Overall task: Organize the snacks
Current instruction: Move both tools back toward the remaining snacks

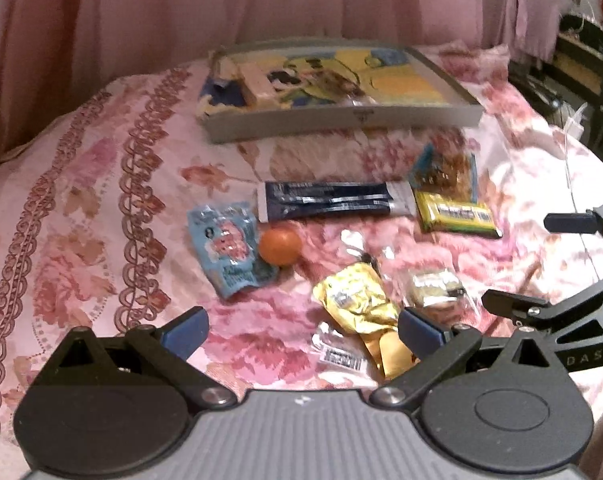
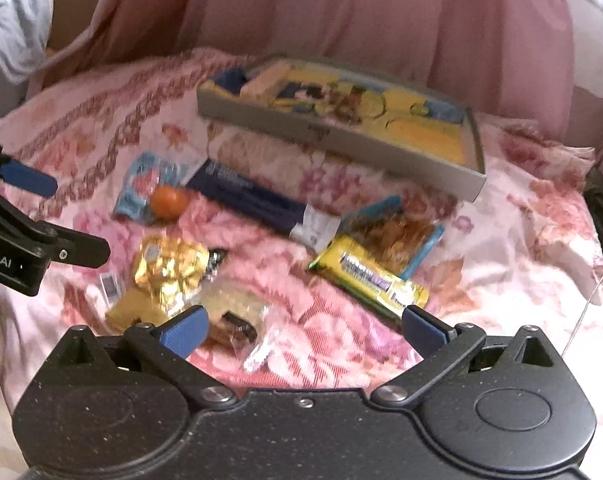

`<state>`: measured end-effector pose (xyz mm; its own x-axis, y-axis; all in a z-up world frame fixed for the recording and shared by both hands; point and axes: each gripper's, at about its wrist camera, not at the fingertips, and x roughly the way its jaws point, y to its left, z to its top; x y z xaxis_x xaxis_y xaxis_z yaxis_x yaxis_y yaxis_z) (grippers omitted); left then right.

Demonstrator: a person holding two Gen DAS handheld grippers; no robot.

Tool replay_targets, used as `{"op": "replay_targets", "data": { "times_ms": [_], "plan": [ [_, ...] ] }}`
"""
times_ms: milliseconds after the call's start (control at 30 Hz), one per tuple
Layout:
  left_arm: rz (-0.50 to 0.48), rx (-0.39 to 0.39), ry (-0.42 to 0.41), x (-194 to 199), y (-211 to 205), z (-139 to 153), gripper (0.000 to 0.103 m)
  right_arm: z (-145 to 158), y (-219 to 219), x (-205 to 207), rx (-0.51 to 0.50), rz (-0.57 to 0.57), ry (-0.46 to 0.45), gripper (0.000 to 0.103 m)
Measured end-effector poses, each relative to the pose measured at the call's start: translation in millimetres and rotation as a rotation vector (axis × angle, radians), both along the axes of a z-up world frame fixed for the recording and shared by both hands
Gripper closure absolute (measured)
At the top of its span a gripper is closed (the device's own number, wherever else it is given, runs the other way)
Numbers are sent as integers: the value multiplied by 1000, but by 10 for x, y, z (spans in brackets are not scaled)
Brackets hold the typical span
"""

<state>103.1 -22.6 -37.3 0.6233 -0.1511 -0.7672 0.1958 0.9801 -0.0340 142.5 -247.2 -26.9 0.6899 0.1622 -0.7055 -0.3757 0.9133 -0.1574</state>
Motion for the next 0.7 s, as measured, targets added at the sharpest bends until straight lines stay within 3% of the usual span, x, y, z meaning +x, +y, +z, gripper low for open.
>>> {"op": "replay_targets", "data": {
  "times_ms": [167,433,700],
  "plan": [
    [-37,8,24,18,-51,-39,0,-51,-7,82,-44,49,9,1],
    [-109,-21,69,51,-146,-101,0,-148,6,147,-136,237,-31,1],
    [-144,-67,147,136,-234,-232,1,-318,-7,235,-90,407,22,2]
  ]
}}
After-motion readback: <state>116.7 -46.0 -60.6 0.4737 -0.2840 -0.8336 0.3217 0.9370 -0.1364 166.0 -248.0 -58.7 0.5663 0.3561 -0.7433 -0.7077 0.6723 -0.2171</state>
